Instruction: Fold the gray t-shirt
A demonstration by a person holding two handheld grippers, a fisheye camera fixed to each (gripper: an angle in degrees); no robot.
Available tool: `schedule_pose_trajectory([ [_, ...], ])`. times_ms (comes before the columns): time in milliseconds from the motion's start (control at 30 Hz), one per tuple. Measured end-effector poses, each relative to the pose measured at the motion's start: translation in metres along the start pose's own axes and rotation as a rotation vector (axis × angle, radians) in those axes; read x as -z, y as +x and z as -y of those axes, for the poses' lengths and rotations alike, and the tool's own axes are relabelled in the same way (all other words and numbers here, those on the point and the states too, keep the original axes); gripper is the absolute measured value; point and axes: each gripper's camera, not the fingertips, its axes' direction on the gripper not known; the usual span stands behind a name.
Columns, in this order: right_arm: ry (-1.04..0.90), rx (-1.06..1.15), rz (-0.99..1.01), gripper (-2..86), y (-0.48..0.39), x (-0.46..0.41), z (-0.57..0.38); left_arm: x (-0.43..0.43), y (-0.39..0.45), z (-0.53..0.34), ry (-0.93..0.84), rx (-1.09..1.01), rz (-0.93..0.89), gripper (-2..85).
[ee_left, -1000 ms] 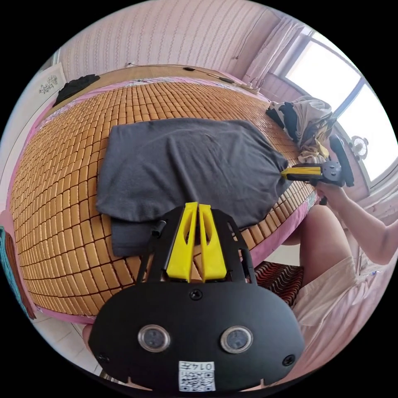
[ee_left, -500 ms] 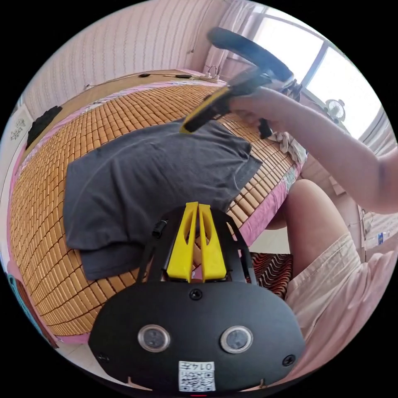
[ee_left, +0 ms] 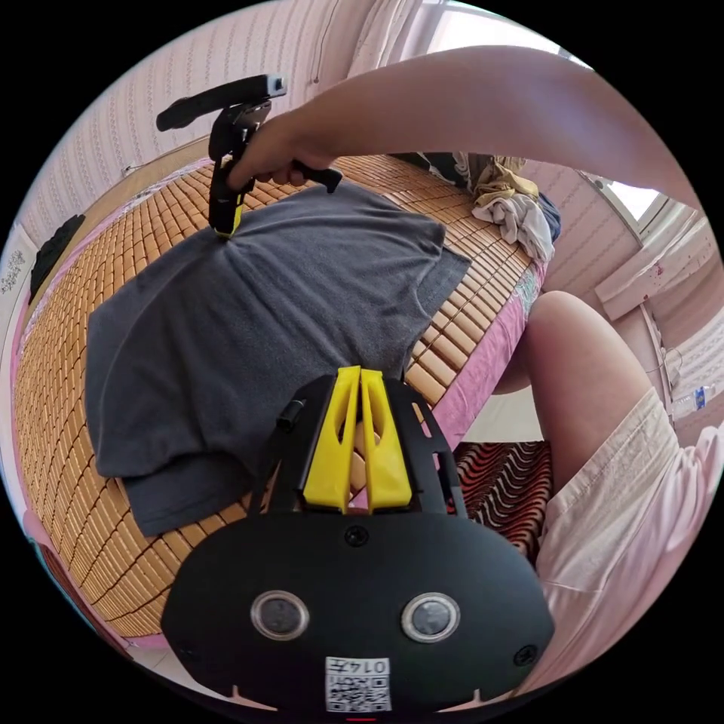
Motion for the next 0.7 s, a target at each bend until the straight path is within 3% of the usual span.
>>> schedule_pose_trajectory([
  [100, 0.096, -0.040, 0.066, -0.3, 0.017, 0.022, -0.032, -0.002, 0.005, -0.001, 0.023, 0.013, -0.012, -0.8],
  [233, 0.363, -0.286, 0.132, 0.6, 0.048, 0.069, -0.172, 0.002, 0.009, -0.003, 0.066, 0.042, -0.056, 0.8],
  [433, 0.300, -0.630, 0.131, 7.1, 0.070, 0.048, -0.368, 0.014, 0.035, 0.016, 0.188, -0.040, -0.097, 7.2],
  [567, 0.280, -0.672, 0.219, 9.0, 0.080, 0.032, -0.413, 0.000, 0.060, 0.041, 0.179, -0.165, -0.084, 9.4],
  [700, 0.259, -0.639, 0.215, 3.0, 0.095, 0.035, -0.432, -0.024, 0.091, 0.074, 0.120, -0.273, -0.107, 13.6],
])
